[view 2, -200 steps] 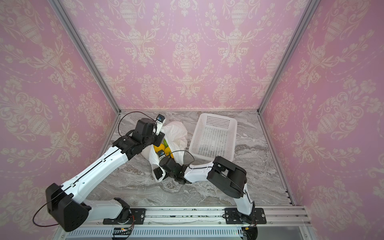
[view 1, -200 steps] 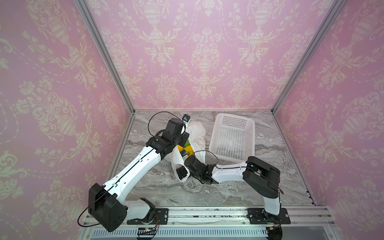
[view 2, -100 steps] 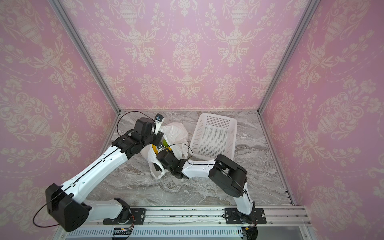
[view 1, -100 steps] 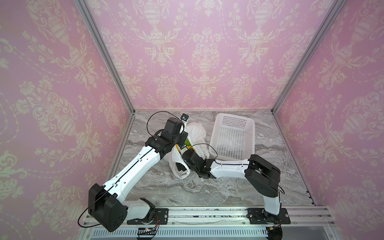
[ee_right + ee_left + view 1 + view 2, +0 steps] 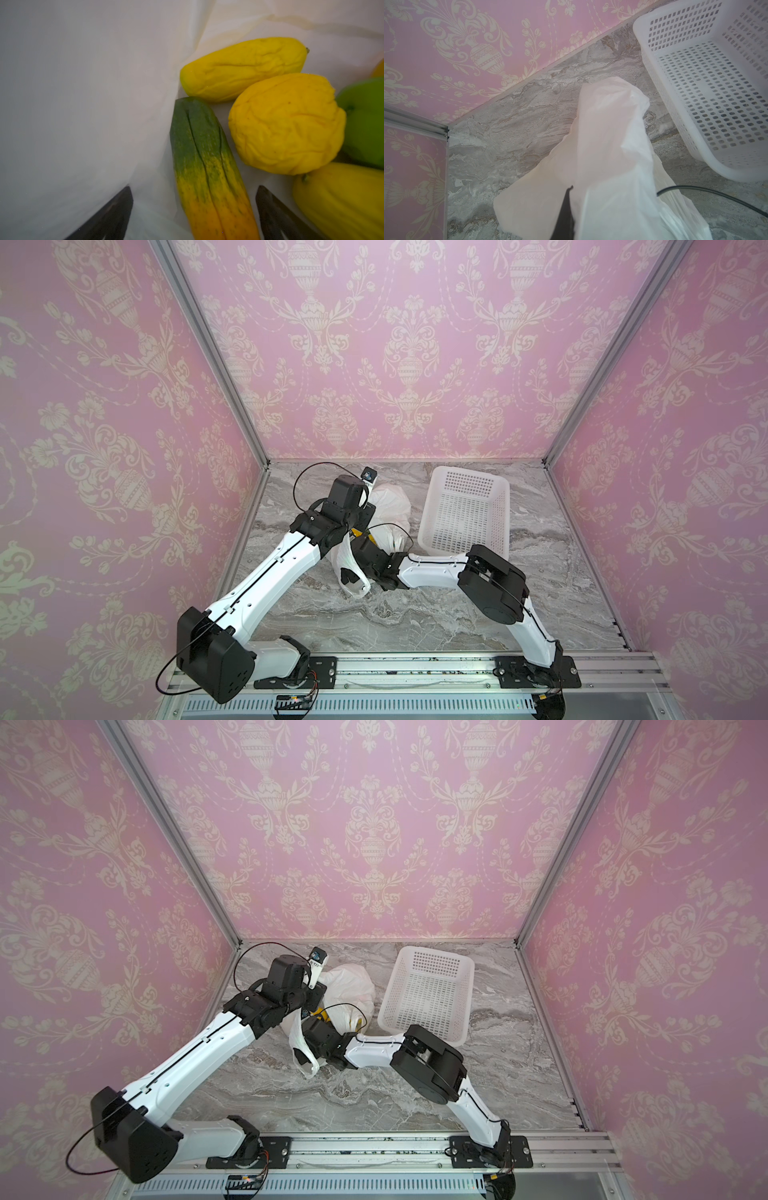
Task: Untie the knot of the plastic bag and take out the fruit
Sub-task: 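Lower the right gripper into the bag and grasp the green-orange papaya, then lift the papaya out of the bag with the right gripper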
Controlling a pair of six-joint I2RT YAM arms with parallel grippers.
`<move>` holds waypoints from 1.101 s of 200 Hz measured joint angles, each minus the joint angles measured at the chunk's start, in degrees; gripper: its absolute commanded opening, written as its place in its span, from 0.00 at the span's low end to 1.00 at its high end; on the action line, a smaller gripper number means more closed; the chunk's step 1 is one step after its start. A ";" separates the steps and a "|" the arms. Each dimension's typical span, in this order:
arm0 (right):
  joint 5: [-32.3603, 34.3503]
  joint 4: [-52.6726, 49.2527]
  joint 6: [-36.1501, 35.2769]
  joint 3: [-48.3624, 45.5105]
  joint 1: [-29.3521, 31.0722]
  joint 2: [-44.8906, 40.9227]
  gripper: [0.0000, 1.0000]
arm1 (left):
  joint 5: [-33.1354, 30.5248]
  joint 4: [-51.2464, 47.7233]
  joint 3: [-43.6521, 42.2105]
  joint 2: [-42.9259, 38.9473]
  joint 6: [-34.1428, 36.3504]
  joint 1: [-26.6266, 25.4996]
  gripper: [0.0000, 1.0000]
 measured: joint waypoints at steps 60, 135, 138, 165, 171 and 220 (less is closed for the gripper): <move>-0.48 -1.99 -0.04 2.29 -0.20 2.89 0.64 | 0.02 0.02 0.00 0.00 0.00 0.04 0.00; 0.55 0.59 0.00 -1.60 -0.55 0.70 0.36 | 0.09 0.02 0.00 0.00 0.00 0.37 0.00; 0.76 0.83 0.20 -1.99 -0.55 0.37 0.35 | 0.09 0.02 0.00 0.00 0.00 0.39 0.00; 1.66 3.21 0.17 -5.07 -0.55 -3.10 0.27 | 0.09 0.02 0.00 0.00 -0.02 0.42 0.00; 1.81 3.98 0.17 -5.99 -0.55 -4.15 0.26 | 0.09 0.02 0.00 0.00 -0.02 0.44 0.00; 4.02 15.72 -0.02 -21.03 -0.55 -16.44 0.22 | 0.09 0.04 0.00 0.00 -0.02 1.11 0.00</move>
